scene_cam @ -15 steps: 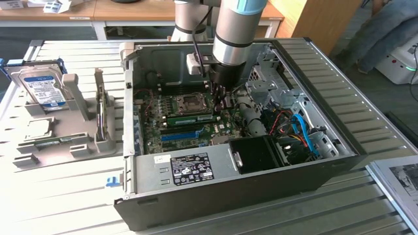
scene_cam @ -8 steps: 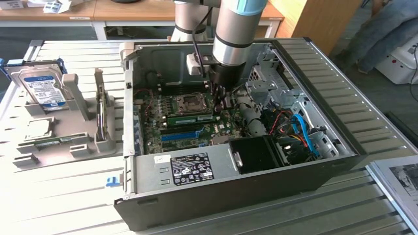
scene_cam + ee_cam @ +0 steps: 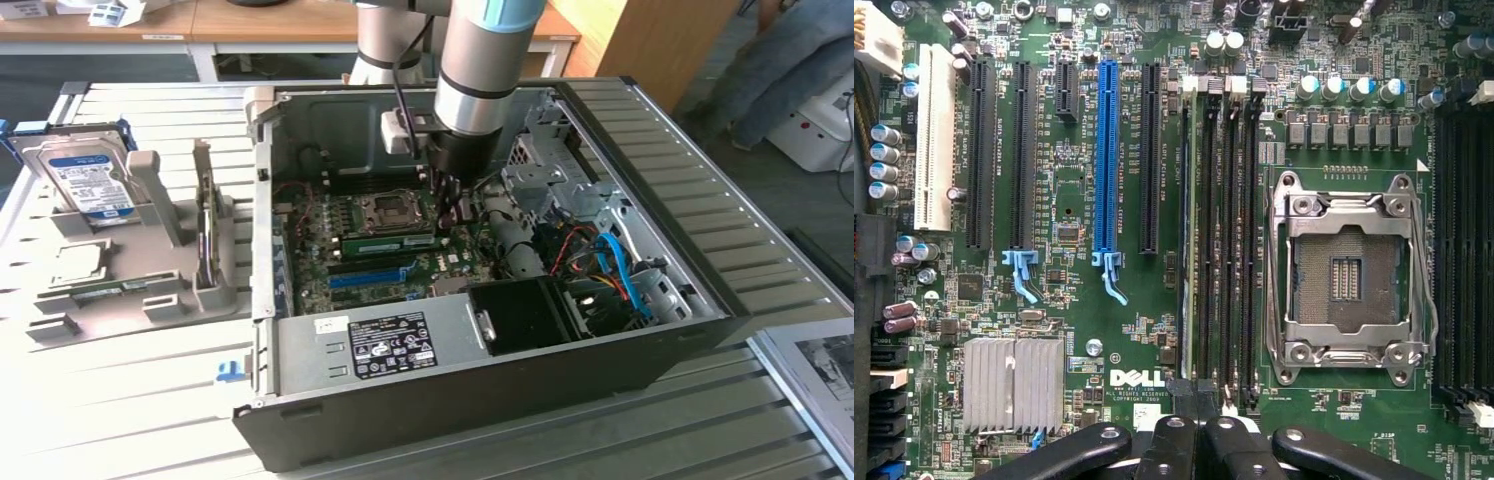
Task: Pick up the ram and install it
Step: 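Press down the ram until it locks into place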
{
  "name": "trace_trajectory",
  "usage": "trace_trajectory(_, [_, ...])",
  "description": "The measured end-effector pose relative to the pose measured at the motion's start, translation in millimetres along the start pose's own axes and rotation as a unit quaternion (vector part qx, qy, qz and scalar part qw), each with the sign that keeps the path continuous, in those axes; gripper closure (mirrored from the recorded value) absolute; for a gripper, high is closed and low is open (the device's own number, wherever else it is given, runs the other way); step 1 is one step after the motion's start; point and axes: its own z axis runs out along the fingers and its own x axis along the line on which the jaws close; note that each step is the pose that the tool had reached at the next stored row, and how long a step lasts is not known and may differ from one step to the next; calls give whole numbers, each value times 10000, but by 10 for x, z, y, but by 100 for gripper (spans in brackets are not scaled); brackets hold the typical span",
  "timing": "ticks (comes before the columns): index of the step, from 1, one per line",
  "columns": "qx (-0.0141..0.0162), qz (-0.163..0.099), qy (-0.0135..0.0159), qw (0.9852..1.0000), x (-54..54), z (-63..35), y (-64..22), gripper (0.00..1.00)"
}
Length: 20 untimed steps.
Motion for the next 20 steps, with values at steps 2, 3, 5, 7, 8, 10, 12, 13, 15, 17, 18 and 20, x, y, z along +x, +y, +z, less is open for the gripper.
trace_trajectory(2, [0, 0, 0, 10000, 0, 1, 0, 90])
trace_trajectory(3, [0, 0, -1, 10000, 0, 2, 0, 90])
trace_trajectory(5, [0, 0, -1, 10000, 0, 2, 0, 90])
trace_trajectory(7, [0, 0, -1, 10000, 0, 6, 0, 90])
trace_trajectory(8, [0, 0, 0, 10000, 0, 6, 0, 90])
trace_trajectory(10, [0, 0, 0, 10000, 0, 7, 0, 90])
trace_trajectory(12, [0, 0, -1, 10000, 0, 8, 0, 90])
trace_trajectory(13, [0, 0, -2, 10000, -1, 7, 0, 90])
trace_trajectory(15, [0, 1, -7, 10000, -2, -2, 0, 90])
trace_trajectory(17, [-2, 1, -2, 10000, -1, -28, 1, 90])
trace_trajectory(18, [-2, 1, -2, 10000, 0, -41, 2, 90])
trace_trajectory(20, [-4, 0, -2, 10000, 0, -65, 2, 90])
